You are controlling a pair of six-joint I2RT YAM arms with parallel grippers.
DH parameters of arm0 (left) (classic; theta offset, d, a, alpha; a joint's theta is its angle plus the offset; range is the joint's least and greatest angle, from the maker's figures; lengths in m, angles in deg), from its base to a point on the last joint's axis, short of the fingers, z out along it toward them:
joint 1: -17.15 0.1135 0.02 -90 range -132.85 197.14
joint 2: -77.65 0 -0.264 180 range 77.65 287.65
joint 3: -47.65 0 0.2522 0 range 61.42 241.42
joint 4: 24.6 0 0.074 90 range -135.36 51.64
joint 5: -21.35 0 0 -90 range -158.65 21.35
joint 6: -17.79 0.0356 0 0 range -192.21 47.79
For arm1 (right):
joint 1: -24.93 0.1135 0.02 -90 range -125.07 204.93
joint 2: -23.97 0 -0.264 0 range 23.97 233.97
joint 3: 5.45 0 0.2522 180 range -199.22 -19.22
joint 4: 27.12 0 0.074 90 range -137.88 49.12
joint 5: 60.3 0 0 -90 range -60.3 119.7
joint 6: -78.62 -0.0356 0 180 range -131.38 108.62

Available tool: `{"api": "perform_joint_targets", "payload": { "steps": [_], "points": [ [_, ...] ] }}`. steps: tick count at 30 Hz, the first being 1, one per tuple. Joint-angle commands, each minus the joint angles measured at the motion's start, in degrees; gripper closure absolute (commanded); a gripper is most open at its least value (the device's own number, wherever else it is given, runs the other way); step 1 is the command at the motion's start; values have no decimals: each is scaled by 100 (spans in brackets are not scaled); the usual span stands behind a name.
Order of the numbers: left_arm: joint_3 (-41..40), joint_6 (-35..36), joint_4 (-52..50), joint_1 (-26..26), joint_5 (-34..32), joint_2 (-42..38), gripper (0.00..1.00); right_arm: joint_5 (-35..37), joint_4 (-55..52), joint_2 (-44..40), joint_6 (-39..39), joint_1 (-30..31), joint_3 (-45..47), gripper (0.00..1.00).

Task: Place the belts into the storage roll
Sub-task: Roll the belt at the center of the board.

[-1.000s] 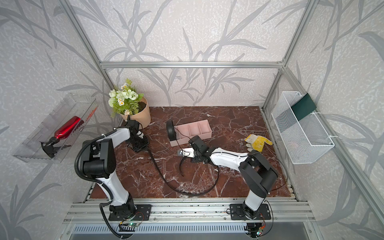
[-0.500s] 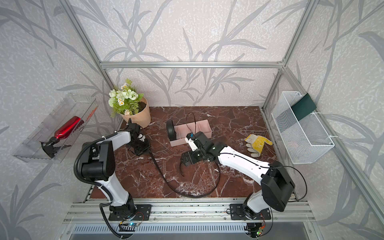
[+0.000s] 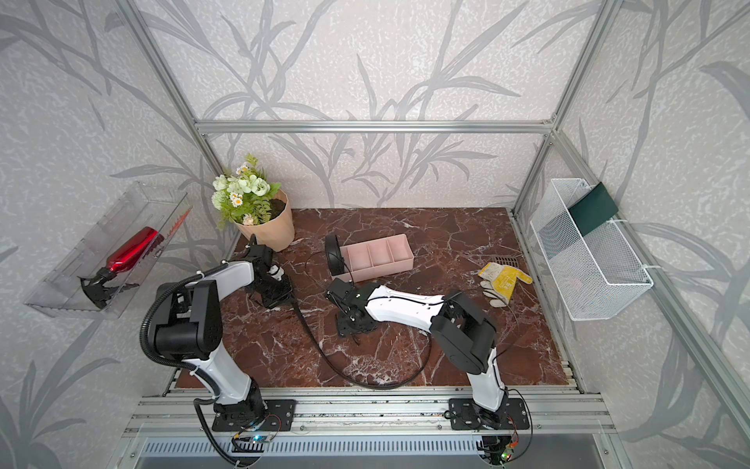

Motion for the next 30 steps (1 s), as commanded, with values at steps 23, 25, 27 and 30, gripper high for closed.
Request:
{"api": "perform_joint_targets", "payload": {
  "steps": [23,25,27,30],
  "points": [
    [-1308,-730,212,-613,388,-1809,100,36,-319,-1231,6997,-504,1765,100],
    [-1496,-844,373,-744,451,-2413,100,-220,-232,-1313,7034,-791,1847,100],
    [-1604,-757,605,-895,655,-2965,100,-383,-77,-1419,7144,-998,1994,100],
    [-1422,-419,600,-1137,746,-3419,100,-279,127,-1531,7321,-1109,2164,100]
  ]
}}
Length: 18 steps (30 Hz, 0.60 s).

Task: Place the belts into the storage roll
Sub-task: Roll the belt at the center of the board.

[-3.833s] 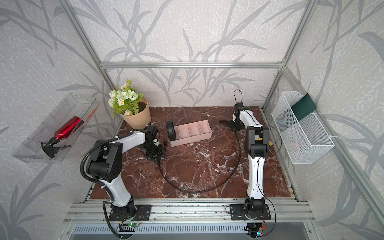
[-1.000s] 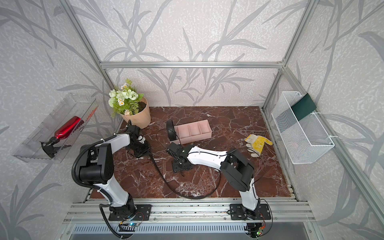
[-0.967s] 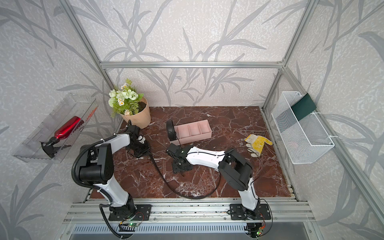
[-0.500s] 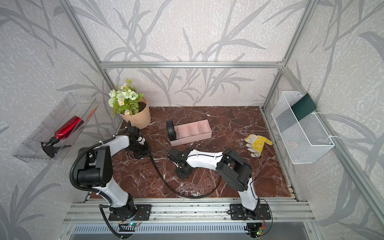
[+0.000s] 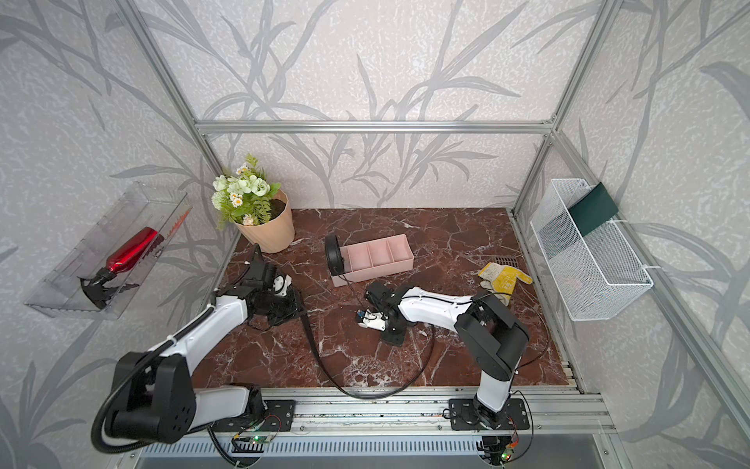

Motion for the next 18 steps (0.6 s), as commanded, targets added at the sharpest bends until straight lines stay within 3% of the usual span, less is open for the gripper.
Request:
{"api": "perform_joint_targets", "payload": {
  "steps": [1,5,11,18],
  "points": [
    [307,373,300,-200,405,-319,100,-111,221,-227,444,-28,129,100],
    [729,959,469,-720,733,-156,100,-4,449,-540,633,-56,276,100],
    [1590,1631,466,-1650,462,463,100,113,757,-1001,813,-101,614,100],
    [3072,2649,-489,-2260,308,1929,99,92,965,-1336,1114,-161,939,100]
  ]
}}
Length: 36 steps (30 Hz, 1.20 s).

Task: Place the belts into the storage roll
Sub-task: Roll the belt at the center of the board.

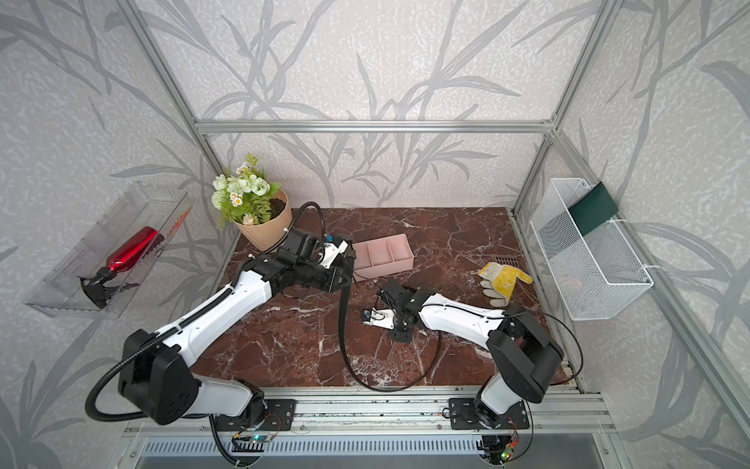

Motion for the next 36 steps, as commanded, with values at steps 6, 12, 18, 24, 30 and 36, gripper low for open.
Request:
{"api": "perform_joint_targets", "payload": {
  "steps": [6,12,18,24,30,36],
  "points": [
    [1888,1686,-1399,-547,-1782,1951,99,-247,-90,-244,1048,-55,171,100],
    [3252,2242,-1620,-810,-2420,3128,100,-320,-467,66,1759,124,-75,100],
    [4410,2637,-1804,-1192,-2495,4005,99,-35,-396,268,2133,602,45,100],
    [4741,3290,-1861,-1711,-2103,4452,97,80,-326,517,2081,870,21,100],
    [4547,4506,-1727,-2088,-1528,4685,99,137,-82,737,1826,949,83,100],
    [4598,4808,-1836,-2160,-1487,4948,94,416,387,646,1482,925,366,89]
  ]
}}
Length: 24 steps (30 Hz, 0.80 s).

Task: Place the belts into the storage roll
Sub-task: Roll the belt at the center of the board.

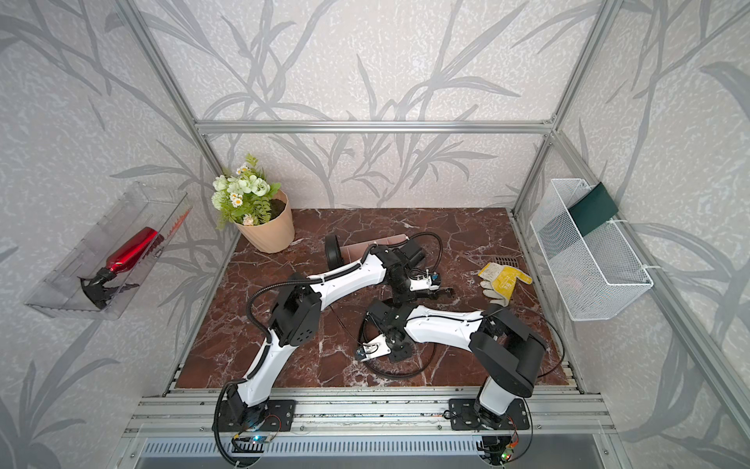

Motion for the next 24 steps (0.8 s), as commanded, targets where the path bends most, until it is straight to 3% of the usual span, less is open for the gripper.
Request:
{"api": "perform_joint_targets", "payload": {
  "steps": [1,4,6,7,8,11,14,17,20,22,24],
  "points": [
    [31,433,-158,37,230,67,89,293,641,60,-330,3,342,74],
    [53,429,-144,37,165,46,72,383,897,-318,-683,-93,500,43],
    [64,416,-138,28,144,18,67,402,883,-620,-949,-159,528,30],
    [66,403,-138,28,145,-6,65,356,825,-811,-1086,-188,527,7],
    [75,387,-133,20,128,-43,64,332,851,-1033,-1263,-214,560,1],
    [88,218,-37,15,-156,-244,58,153,1011,-2083,-2065,-320,774,1],
    [144,42,33,52,-231,-557,53,582,1411,-3240,-3504,-412,1096,1],
    [190,-560,278,71,-668,-925,48,1031,1423,-4230,-4962,-629,1289,0],
    [189,-1214,451,103,-1179,-1223,41,1020,767,-4862,-6229,-1148,1169,0],
    [195,-1685,312,120,-1462,-1388,42,587,111,-4914,-6959,-1814,927,1],
    [201,-2147,-99,142,-1650,-1553,43,-404,-325,-4635,-7309,-2643,718,7]
  ]
}}
